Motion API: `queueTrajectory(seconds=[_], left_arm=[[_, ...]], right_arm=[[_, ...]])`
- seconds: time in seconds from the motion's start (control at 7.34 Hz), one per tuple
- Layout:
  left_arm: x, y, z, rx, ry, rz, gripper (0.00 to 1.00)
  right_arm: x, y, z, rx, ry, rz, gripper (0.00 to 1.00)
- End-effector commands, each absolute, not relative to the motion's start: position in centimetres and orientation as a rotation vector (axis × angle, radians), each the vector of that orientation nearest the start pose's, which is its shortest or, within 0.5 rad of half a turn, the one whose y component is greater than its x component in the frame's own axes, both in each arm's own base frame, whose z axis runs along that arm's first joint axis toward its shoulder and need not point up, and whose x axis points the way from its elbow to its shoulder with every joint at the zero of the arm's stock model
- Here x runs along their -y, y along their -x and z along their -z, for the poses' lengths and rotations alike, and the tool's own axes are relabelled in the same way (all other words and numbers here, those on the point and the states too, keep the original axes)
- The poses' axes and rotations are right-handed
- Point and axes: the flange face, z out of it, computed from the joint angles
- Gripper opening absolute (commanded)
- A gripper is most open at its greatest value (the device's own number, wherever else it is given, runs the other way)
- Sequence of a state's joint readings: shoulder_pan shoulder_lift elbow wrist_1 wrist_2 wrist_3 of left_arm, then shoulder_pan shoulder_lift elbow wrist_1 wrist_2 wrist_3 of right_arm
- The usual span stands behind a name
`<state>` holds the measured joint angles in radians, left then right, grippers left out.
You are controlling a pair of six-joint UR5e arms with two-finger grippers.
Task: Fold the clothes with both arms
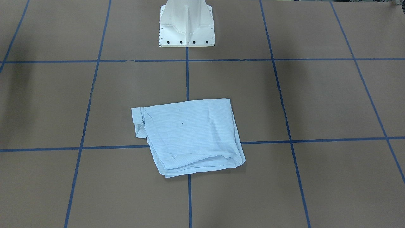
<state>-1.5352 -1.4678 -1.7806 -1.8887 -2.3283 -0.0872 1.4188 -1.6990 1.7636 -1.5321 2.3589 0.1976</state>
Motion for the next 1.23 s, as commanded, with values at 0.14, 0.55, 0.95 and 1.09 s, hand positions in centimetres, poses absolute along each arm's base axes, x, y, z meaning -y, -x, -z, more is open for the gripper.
queueTrajectory(seconds=[0.14, 0.55, 0.95, 1.09], left_arm=[[47.4, 4.8, -56.3, -0.767, -0.377, -0.127, 1.0], [46.7, 4.8, -57.7, -0.768, -0.346, -0.11, 1.0], [46.5, 5.2, -57.2, -0.766, -0.355, -0.102, 1.0], [46.5, 5.2, -57.0, -0.766, -0.359, -0.104, 1.0]], right_arm=[[44.8, 0.6, -61.6, 0.829, 0.048, -0.009, 1.0], [44.1, 0.4, -62.9, 0.814, 0.07, -0.023, 1.0], [44.1, -1.2, -63.6, 0.811, 0.066, -0.06, 1.0], [44.2, -1.4, -63.6, 0.811, 0.062, -0.064, 1.0]])
